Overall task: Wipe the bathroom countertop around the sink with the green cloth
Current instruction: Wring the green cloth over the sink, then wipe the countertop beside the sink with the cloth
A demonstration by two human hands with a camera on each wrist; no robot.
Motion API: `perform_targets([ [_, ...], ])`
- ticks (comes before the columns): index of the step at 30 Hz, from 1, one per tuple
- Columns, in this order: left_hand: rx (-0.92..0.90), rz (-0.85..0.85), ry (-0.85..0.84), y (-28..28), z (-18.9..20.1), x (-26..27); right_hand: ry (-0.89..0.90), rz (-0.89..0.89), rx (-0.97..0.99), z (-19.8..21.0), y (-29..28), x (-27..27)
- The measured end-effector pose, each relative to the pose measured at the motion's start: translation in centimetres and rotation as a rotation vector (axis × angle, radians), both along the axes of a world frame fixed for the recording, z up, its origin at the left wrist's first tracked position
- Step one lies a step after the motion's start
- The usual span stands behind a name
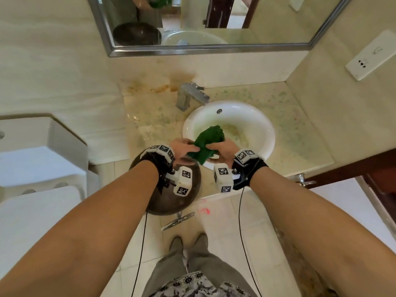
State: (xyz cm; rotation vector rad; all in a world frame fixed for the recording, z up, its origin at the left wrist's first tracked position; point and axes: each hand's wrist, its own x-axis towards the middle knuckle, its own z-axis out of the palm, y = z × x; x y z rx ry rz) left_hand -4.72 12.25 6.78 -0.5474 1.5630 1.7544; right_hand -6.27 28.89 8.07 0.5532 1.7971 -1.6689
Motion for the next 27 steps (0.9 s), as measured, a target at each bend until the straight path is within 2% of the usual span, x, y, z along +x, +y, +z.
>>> perform_targets([
  [4,-0.273,-0.043,0.052,0.1,-2.5,0.9,0.008,0.039,0.163,-1.6,1.2,0.3],
  [6,-0.466,-0.121,0.150,-0.2,-3.9,1.4,0.069,0.166,0.346,-2.9,2.2,0.2],
  [8,-0.705,-0.278,0.229,-0.5,-4.6,2.1,0.112,0.313,0.528,-3.6,3.2,0.2],
  [11,-0.880,-0.408,0.269,-0.4,-6.0,2.8,0.131,0.506,0.718,-4.1,4.2,0.6],
  [15,-1.010,-0.582,0.250,0.5,-7.5,3.6,0.206,0.738,0.875,-5.4,5.2,1.0],
  [19,-1.063,-0.639,0.205,2.2,-8.9,4.3,0.292,0.853,0.950,-7.2,6.2,1.2],
  [23,-1.089,-0.611,0.115,3.2,-10.7,5.1,0.419,0.877,0.971,-8.8,6.7,1.2],
  [27,-1.078,-0.482,-0.014,3.9,-12.0,6.0,0.574,0.953,0.942,-10.5,6.4,0.7],
])
